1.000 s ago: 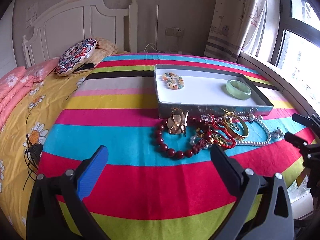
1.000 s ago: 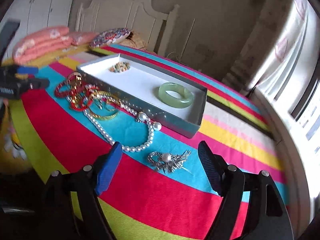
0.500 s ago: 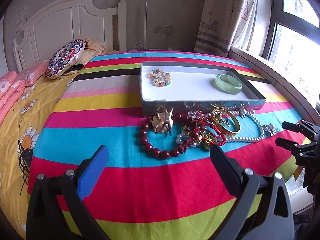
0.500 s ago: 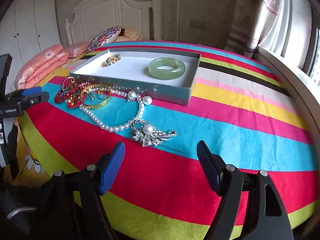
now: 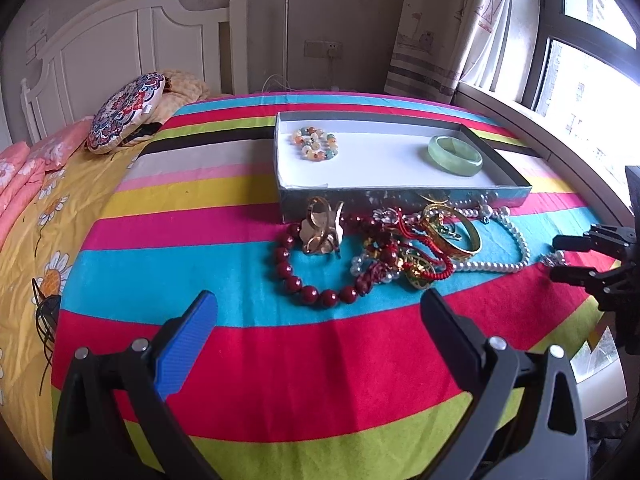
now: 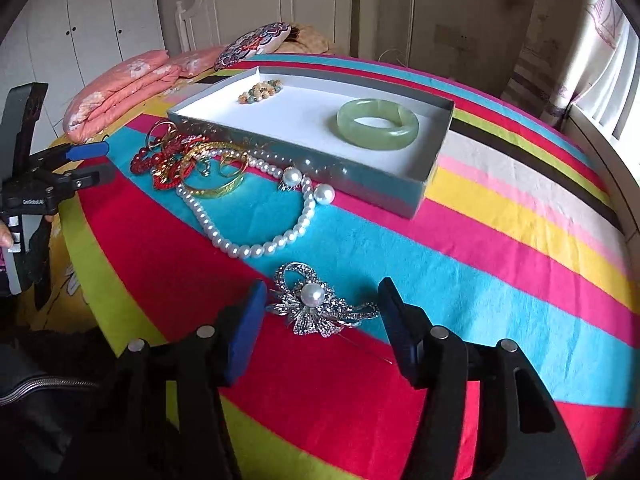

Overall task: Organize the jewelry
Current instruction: 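Grasp the silver pearl brooch with the right gripper while the left gripper grasps a gold ring piece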

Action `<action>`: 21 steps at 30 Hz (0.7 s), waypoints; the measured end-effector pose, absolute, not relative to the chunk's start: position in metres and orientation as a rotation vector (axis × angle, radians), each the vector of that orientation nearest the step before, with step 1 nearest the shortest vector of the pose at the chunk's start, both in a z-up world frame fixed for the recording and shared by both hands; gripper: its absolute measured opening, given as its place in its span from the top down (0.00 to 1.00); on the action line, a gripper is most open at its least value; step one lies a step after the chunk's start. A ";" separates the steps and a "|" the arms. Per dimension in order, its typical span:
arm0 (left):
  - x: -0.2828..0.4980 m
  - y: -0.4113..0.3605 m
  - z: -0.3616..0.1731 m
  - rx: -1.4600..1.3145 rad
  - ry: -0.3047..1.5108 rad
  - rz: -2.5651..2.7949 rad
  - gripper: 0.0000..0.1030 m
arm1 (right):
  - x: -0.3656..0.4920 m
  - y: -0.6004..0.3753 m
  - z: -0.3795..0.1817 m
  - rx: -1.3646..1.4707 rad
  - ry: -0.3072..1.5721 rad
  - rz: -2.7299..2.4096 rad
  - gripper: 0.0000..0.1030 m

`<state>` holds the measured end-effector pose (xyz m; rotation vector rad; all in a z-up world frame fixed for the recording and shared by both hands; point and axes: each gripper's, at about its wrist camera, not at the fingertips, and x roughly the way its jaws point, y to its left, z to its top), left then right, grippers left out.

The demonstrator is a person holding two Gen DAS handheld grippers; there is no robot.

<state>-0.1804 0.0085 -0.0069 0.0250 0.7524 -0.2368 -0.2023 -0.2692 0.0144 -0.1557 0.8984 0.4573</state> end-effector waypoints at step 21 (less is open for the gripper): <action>-0.160 -0.002 -0.008 -0.001 0.780 -0.310 0.27 | -0.222 -0.268 0.016 -0.200 0.782 0.445 0.65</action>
